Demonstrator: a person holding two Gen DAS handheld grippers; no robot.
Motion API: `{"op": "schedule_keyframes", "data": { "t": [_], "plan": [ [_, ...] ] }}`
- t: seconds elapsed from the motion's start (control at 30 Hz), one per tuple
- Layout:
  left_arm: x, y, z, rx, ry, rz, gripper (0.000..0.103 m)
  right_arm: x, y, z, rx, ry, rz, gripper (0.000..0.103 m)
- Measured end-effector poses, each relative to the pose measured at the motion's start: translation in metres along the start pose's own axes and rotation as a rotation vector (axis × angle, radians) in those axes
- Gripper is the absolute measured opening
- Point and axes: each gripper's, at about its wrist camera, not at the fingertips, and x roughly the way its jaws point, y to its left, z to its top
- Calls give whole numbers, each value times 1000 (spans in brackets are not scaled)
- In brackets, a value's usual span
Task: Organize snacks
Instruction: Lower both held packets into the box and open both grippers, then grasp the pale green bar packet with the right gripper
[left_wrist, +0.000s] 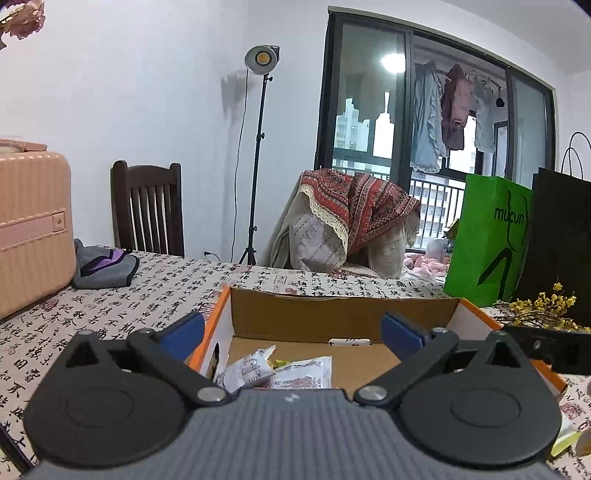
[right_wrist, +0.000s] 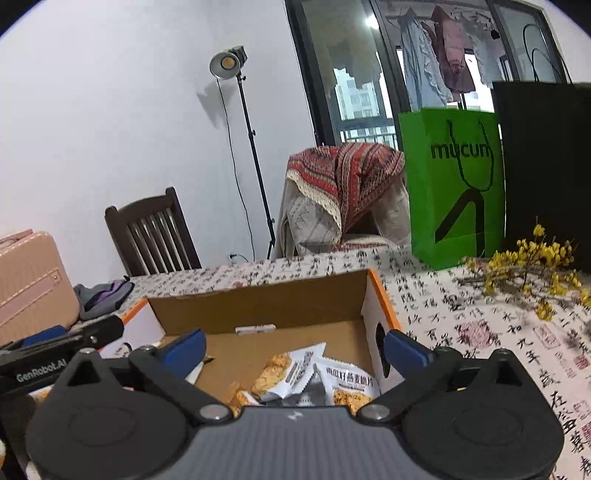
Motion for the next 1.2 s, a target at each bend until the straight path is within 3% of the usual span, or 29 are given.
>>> {"op": "schedule_keyframes", "data": {
  "t": [0.2,0.37,0.6,0.93,1.2],
  "plan": [
    [-18,2,13,-40,3,-41,103,-39,-7,12,20,-73,7,103],
    [-28,1,19,-45,46,-60,103,-68,-28,9,11,-88,-50,103],
    [-39,17,18,-81,155,-83,103,-88,-81,-5,40,-17,-143,103],
    [-69,52,3,-58,195,-40,103,-71,-130,-36,9,160,-245,101],
    [-82,78,-13,-85,226,-12,103,-41,-115,-40,-44,240,-167,97]
  ]
}}
